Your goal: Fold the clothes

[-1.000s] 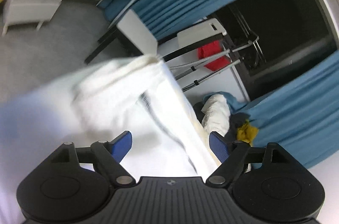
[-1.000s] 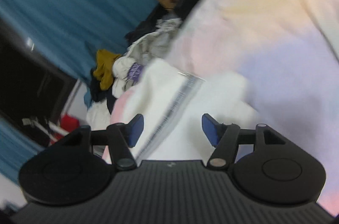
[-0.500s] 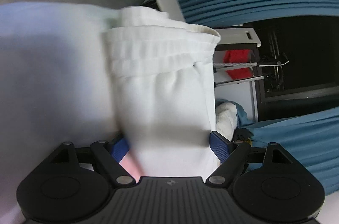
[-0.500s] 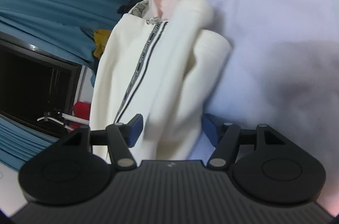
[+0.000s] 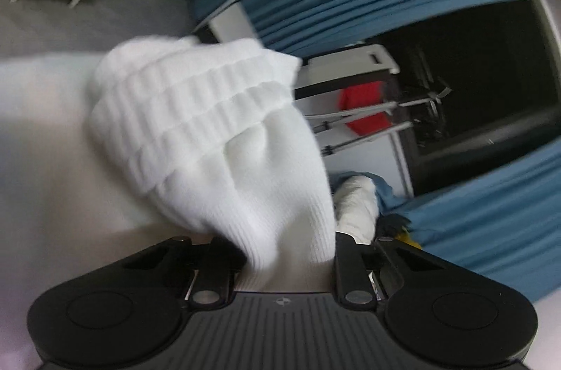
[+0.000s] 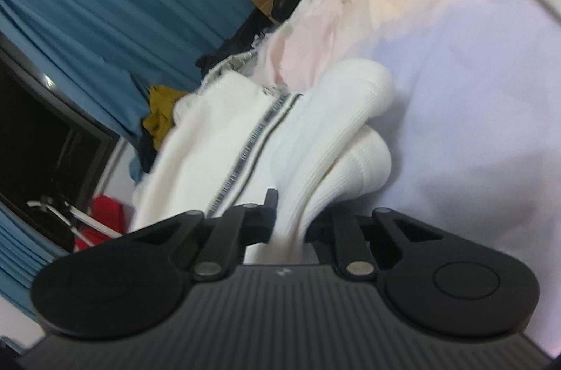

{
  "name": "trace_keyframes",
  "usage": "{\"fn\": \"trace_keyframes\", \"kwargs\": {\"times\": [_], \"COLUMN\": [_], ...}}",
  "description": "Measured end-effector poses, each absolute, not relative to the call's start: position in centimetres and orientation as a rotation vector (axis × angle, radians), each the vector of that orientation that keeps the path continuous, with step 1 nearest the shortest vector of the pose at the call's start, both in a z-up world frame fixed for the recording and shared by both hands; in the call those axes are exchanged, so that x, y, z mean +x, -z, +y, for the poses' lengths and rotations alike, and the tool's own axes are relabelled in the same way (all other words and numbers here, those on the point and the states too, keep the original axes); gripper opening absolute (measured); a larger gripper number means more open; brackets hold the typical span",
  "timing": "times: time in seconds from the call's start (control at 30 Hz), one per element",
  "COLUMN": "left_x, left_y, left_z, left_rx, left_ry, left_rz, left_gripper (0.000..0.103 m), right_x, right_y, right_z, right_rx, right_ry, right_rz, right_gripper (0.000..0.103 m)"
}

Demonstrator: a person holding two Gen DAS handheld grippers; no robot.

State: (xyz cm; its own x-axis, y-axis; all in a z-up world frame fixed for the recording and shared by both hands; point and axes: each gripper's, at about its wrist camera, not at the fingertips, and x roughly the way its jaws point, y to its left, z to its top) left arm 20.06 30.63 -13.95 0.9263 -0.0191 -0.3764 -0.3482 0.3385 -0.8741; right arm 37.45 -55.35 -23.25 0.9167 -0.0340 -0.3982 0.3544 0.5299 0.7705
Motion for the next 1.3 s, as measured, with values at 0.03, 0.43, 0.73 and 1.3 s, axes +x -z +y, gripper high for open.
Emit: {"fn": "trace_keyframes", "kwargs": {"times": [0.03,0.43,0.73,1.3], "left_x": [19.0,3.6,-0.3,-3.4], "left_y": [13.5,11.1,13.1,0.9], "left_z": [30.5,35.4,36.5,29.4], "left_rx": [-1.226,-1.266,-1.159,-0.692], "left_ry": [-0.212,-0.219,-0.264,-0.303], "left_rz": [0.339,0.338,0.540,0.594], "left_gripper": [0.018,0.018,0.028,0.059], "right_x": [36.6,25.6,23.4,22.5], "right_y": [22.8,19.5,20.5,25.3], "right_z": [-55.5,-55.5,-55.4,-57.0], "right_rx": [0.988,1.085,1.041,1.312], "right_ry": [0.234,0.194,0.228,0.163], "right_rz": [0.363,0.494,0.576,0.605], "right_gripper": [0.013,0.012,0.011,0.024]}}
